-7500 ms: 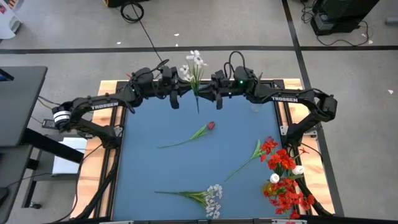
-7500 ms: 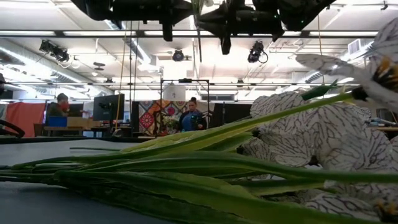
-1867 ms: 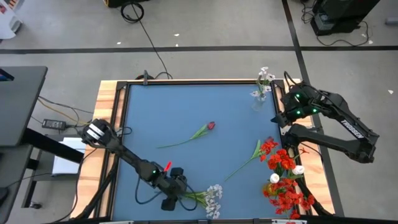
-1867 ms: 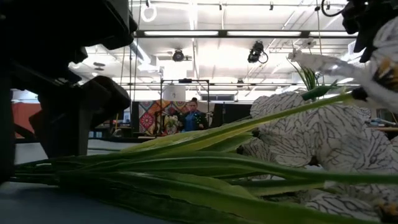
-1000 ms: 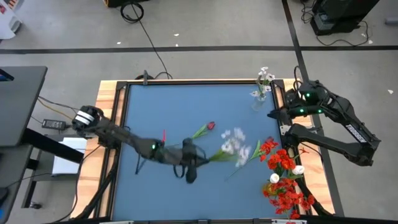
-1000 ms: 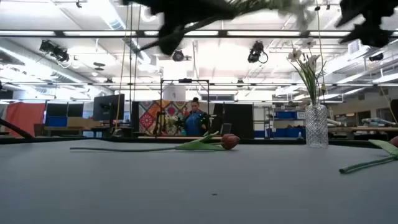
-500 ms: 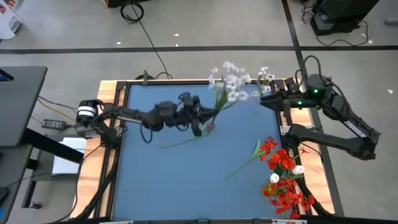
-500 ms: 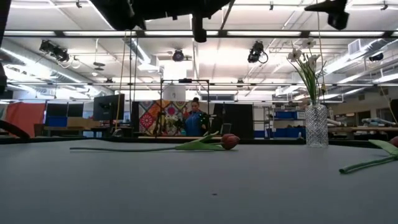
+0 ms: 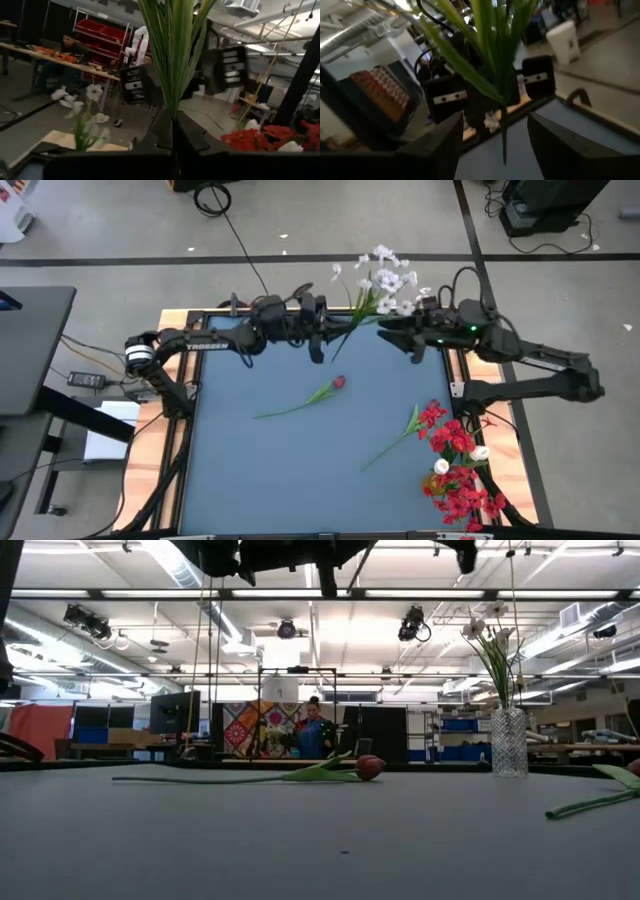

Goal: Sort flowers into vase by color
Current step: Put the white flowers into the transparent vase

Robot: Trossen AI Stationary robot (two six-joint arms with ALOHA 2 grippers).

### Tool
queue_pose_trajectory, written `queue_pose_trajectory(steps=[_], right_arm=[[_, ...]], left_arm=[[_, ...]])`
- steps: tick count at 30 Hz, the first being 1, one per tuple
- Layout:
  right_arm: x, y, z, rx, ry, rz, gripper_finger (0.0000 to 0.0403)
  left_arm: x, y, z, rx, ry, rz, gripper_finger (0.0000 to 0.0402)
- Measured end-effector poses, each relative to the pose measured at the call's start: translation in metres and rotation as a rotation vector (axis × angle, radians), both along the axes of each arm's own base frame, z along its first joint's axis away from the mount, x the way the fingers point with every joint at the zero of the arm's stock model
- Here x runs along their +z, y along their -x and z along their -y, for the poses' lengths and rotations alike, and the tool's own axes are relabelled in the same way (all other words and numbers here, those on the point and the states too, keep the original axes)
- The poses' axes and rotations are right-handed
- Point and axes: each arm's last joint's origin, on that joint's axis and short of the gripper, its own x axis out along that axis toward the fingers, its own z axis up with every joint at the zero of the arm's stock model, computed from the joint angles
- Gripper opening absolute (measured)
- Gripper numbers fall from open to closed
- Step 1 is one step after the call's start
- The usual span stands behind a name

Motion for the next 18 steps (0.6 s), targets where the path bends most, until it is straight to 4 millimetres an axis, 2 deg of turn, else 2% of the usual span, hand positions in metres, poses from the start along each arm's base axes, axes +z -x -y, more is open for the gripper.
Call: queue_pose_trajectory(steps=[6,12,15,18], right_arm=[[-0.003,-0.031,0.007,-0.055,0.045,0.065,0.0228],[-0.009,-0.056,0.015,-0.09,0.077,0.093,0.0221],[-0.007,-0.066,0.019,-0.113,0.105,0.074,0.0202],[-0.001,-0.072,0.021,-0.132,0.116,0.072,0.0162]], left_arm=[[0.005,0.006,-0.018,-0.048,-0.034,0.002,0.001],[0.003,0.008,-0.021,-0.091,-0.042,-0.016,0.0013],[0.003,0.008,-0.022,-0.114,-0.05,-0.022,0.0014],[0.001,0.009,-0.024,-0.118,-0.045,-0.038,0.0014]])
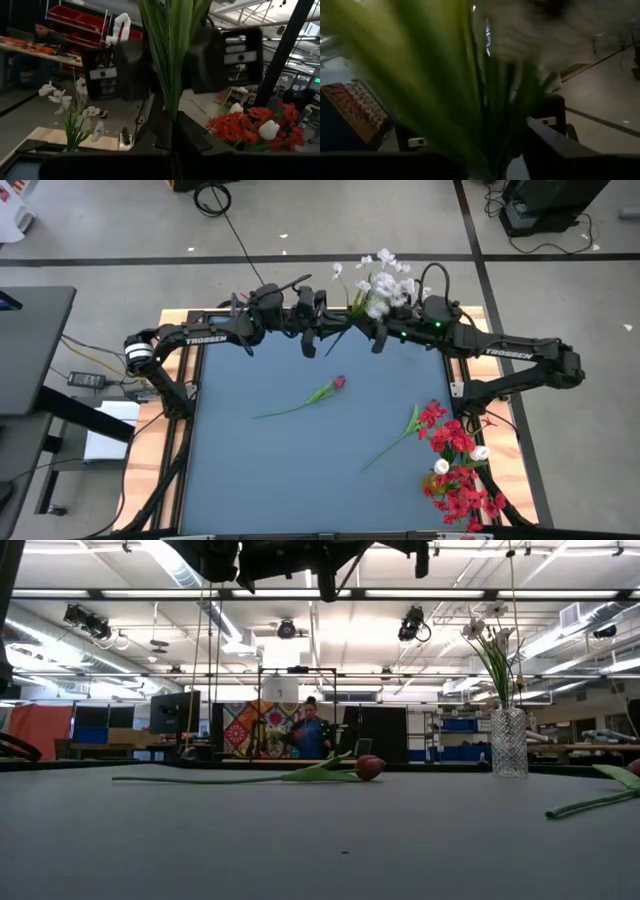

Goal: Sort flowers into vase by color
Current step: Put the white flowers into the transparent vase

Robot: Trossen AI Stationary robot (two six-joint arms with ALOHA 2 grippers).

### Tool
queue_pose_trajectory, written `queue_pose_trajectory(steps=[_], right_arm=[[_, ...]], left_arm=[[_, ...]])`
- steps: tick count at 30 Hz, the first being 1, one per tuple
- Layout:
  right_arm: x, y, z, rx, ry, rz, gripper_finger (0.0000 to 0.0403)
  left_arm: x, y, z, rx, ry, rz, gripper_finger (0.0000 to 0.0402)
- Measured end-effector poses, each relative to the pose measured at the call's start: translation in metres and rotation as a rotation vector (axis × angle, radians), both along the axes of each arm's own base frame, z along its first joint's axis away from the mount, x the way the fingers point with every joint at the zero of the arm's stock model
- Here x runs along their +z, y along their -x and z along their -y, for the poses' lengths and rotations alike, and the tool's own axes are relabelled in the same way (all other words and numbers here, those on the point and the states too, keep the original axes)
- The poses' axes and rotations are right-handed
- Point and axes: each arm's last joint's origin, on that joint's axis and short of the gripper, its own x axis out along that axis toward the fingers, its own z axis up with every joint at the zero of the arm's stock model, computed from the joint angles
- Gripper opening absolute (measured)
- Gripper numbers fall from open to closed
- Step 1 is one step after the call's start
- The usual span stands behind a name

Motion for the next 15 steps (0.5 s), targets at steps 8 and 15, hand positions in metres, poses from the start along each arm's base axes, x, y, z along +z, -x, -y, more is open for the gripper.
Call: queue_pose_trajectory(steps=[8,15], right_arm=[[0.012,0.002,-0.002,-0.094,0.035,-0.139,0.0019],[0.042,0.037,-0.007,-0.23,0.065,-0.351,0.0018]], left_arm=[[-0.002,0.004,-0.012,0.015,0.005,-0.021,0.0029],[-0.007,0.017,-0.038,0.072,0.041,-0.092,0.0139]])
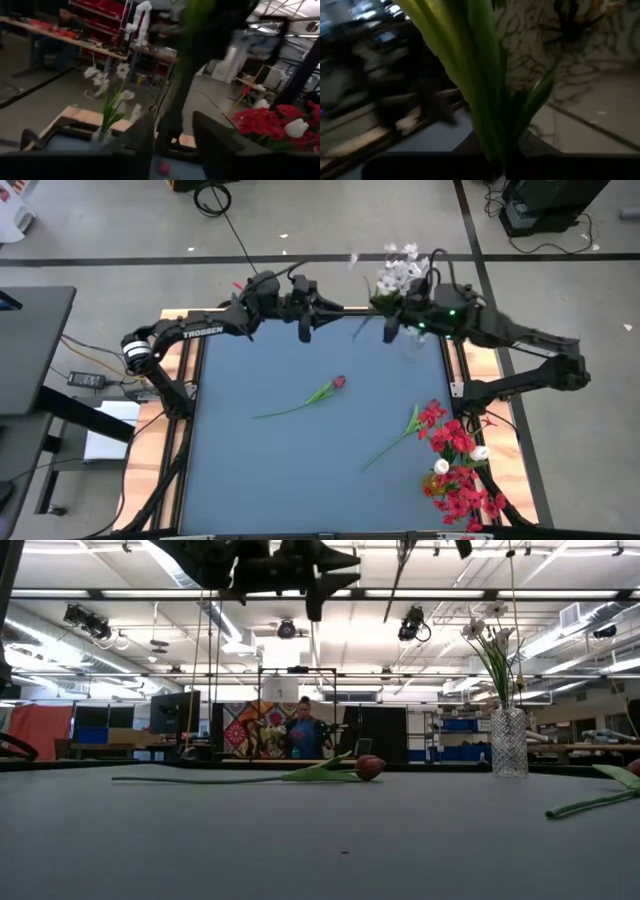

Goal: Sort flowers into vase by color
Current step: Put the white flowers into the transparent vase

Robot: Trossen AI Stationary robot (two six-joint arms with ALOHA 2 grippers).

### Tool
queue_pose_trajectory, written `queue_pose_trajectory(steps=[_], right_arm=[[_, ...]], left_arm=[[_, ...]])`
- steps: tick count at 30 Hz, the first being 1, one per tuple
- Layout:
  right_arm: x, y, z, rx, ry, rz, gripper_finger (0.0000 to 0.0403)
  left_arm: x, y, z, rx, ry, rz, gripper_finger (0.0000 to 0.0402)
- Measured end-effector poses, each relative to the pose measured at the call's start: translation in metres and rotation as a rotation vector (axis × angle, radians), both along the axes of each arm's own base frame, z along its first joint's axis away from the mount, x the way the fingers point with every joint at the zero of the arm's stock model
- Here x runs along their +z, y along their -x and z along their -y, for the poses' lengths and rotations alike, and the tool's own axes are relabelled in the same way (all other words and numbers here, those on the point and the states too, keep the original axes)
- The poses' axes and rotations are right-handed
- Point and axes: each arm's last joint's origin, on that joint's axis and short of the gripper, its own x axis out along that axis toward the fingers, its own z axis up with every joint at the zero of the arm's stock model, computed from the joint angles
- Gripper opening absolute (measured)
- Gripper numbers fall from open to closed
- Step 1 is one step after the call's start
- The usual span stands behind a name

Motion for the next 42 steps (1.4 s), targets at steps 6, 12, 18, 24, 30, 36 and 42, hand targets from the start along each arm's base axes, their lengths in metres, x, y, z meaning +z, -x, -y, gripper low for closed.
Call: queue_pose_trajectory(steps=[6,12,18,24,30,36,42], right_arm=[[0.025,0.037,-0.008,0.185,-0.169,-0.191,0.0018],[0.006,0.076,-0.011,-0.039,-0.306,-0.475,0.0018],[-0.027,0.127,-0.021,-0.435,-0.273,-0.36,0.0017],[-0.052,0.16,-0.022,-0.73,-0.128,-0.157,0.0017],[-0.067,0.146,-0.012,-0.814,-0.019,-0.066,0.0017],[-0.081,0.13,0.002,-0.796,-0.021,-0.109,0.0017],[-0.084,0.128,0.007,-0.78,-0.055,-0.124,0.0017]], left_arm=[[0.0,0.011,-0.021,0.039,0.0,-0.001,0.0208],[-0.003,0.016,-0.032,0.142,0.018,-0.024,0.0219],[-0.011,0.016,-0.035,0.255,0.056,-0.096,0.0219],[-0.013,0.014,-0.032,0.277,0.066,-0.117,0.022],[-0.014,0.014,-0.033,0.295,0.071,-0.127,0.022],[-0.017,0.014,-0.032,0.292,0.087,-0.156,0.022],[-0.019,0.013,-0.031,0.288,0.093,-0.172,0.022]])
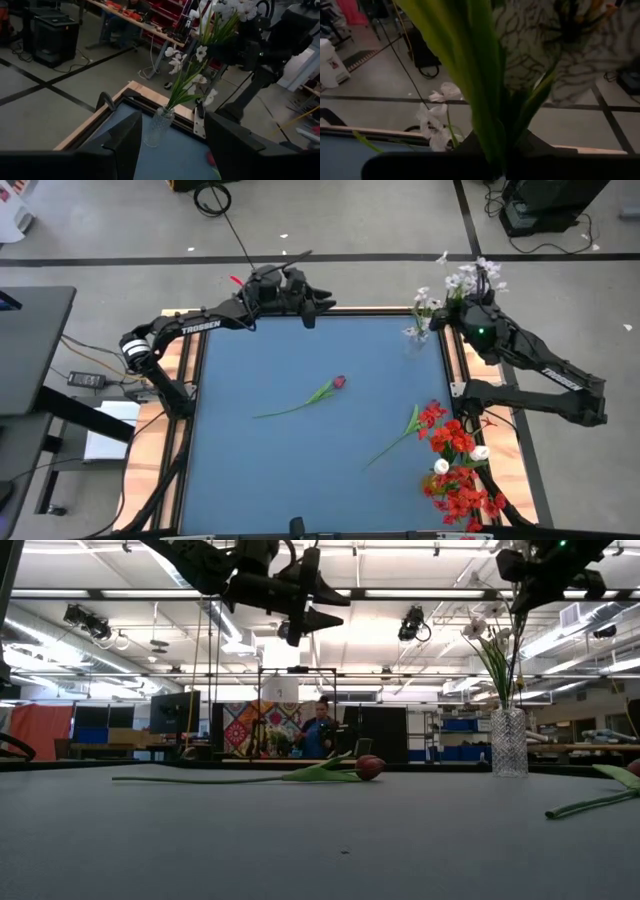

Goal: Sort flowers into vase by color
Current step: Put the white flowers into the transparent vase

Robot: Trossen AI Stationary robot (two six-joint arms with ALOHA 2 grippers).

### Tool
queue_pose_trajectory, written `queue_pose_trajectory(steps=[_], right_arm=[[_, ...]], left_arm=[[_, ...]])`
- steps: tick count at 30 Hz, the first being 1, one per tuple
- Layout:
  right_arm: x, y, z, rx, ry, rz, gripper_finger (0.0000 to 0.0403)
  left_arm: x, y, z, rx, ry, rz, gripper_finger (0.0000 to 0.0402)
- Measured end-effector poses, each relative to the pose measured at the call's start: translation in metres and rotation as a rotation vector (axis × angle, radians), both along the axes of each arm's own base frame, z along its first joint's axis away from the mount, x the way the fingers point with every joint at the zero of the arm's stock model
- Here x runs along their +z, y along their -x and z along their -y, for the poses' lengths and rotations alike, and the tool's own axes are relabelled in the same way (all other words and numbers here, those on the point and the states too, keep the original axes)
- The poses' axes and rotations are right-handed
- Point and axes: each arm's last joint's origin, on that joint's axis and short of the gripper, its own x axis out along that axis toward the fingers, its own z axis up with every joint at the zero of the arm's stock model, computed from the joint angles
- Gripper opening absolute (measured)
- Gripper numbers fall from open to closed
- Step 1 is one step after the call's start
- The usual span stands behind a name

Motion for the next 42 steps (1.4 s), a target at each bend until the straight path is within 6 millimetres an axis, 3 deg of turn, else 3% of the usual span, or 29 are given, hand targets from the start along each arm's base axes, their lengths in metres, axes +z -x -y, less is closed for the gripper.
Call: queue_pose_trajectory(steps=[12,22,28,36,42], right_arm=[[-0.023,-0.015,0.011,0.019,-0.058,-0.079,0.0022],[-0.02,-0.014,0.01,0.076,-0.134,0.008,0.0197],[0.002,-0.004,0.007,0.048,-0.146,0.029,0.0254],[0.011,0.002,0.004,0.069,-0.179,0.019,0.0237],[0.01,0.001,0.005,0.092,-0.201,0.016,0.0171]], left_arm=[[-0.002,0.0,0.0,-0.005,-0.039,-0.029,0.022],[-0.013,0.002,0.001,-0.008,0.018,-0.125,0.022],[-0.016,0.002,0.001,-0.009,0.036,-0.153,0.022],[-0.016,0.002,0.001,-0.009,0.037,-0.154,0.022],[-0.016,0.002,0.001,-0.009,0.037,-0.153,0.022]])
